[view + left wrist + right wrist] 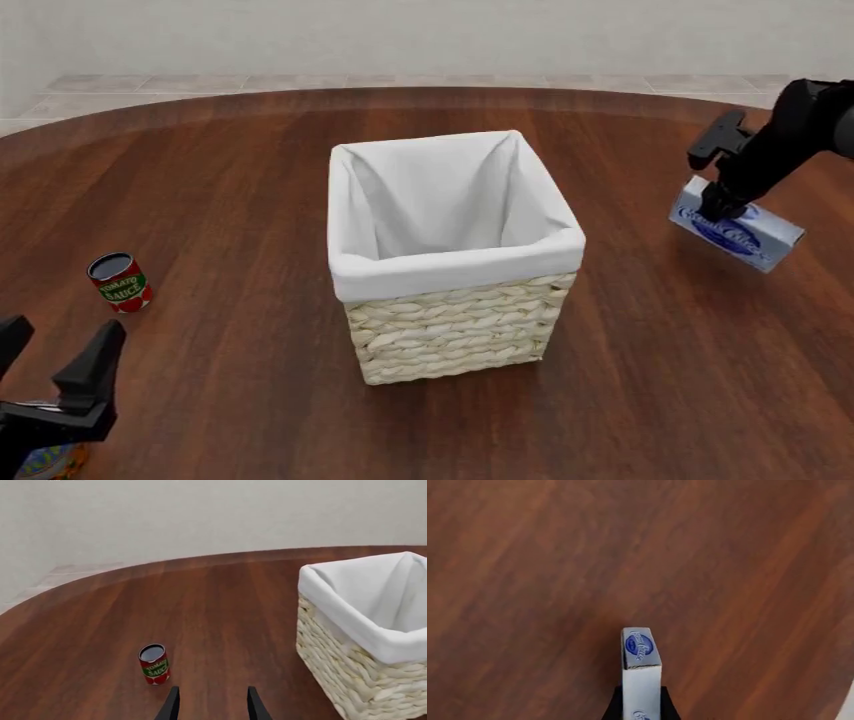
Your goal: Pick up the cream cheese box, and put it in the basket.
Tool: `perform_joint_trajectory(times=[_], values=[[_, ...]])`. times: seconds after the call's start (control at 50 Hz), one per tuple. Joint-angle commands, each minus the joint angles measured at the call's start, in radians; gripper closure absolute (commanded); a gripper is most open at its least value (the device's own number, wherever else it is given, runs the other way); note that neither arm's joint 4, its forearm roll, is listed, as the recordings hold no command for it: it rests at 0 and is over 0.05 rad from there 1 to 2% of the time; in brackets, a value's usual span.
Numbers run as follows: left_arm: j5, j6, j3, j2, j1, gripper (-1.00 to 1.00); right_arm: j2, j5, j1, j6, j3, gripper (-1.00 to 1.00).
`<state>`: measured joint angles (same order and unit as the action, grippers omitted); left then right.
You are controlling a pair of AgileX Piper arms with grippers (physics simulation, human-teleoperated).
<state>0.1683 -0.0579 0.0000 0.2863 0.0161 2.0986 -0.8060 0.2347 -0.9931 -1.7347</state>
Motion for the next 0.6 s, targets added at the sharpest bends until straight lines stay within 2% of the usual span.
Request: perform_joint_trajectory(times=[0.02,0.06,0.1,0.12,0.16,0.2,0.22,0.26,0.28,0.34,0.38,0.42,0.5,0.52,0.54,0.58,0.6], values=[[-0.106,0.003,0.0,-0.127,0.015,-1.0,-0.135,0.006,-0.078,0.141,0.023,1.0],[-0.117,0.003,0.0,-0.138,0.015,-1.0,-0.135,0.006,-0.078,0.141,0.024,1.0],[-0.152,0.004,0.0,-0.179,0.028,-1.0,-0.189,-0.004,-0.119,0.233,0.031,1.0],[-0.167,0.001,0.0,-0.197,0.033,-1.0,-0.237,0.022,-0.146,0.243,0.08,1.0],[-0.183,0.005,0.0,-0.218,0.036,-1.0,-0.269,0.025,-0.153,0.296,0.087,1.0],[-0.204,0.004,0.0,-0.245,0.04,-1.0,-0.33,0.062,-0.172,0.297,0.154,1.0],[-0.213,0.004,0.0,-0.257,0.045,-1.0,-0.351,0.063,-0.184,0.335,0.157,1.0],[-0.219,0.003,0.0,-0.264,0.047,-1.0,-0.371,0.074,-0.194,0.346,0.171,1.0],[-0.223,0.003,0.0,-0.271,0.05,-1.0,-0.409,0.088,-0.218,0.382,0.196,1.0],[-0.223,-0.001,0.0,-0.278,0.062,-1.0,-0.485,0.131,-0.252,0.435,0.269,1.0],[-0.22,-0.001,0.0,-0.28,0.064,-1.0,-0.53,0.17,-0.268,0.44,0.327,1.0],[-0.216,0.011,0.0,-0.283,0.059,-1.0,-0.57,0.2,-0.288,0.485,0.374,1.0],[-0.212,0.008,0.0,-0.285,0.058,-1.0,-0.62,0.253,-0.3,0.492,0.456,1.0],[-0.21,0.008,0.0,-0.285,0.061,-1.0,-0.63,0.265,-0.297,0.513,0.467,1.0],[-0.208,0.011,0.0,-0.285,0.062,-1.0,-0.645,0.269,-0.305,0.558,0.471,1.0],[-0.205,0.009,0.0,-0.285,0.066,-1.0,-0.718,0.307,-0.347,0.605,0.514,1.0],[-0.204,0.011,0.0,-0.285,0.067,-1.0,-0.743,0.318,-0.356,0.647,0.516,1.0]])
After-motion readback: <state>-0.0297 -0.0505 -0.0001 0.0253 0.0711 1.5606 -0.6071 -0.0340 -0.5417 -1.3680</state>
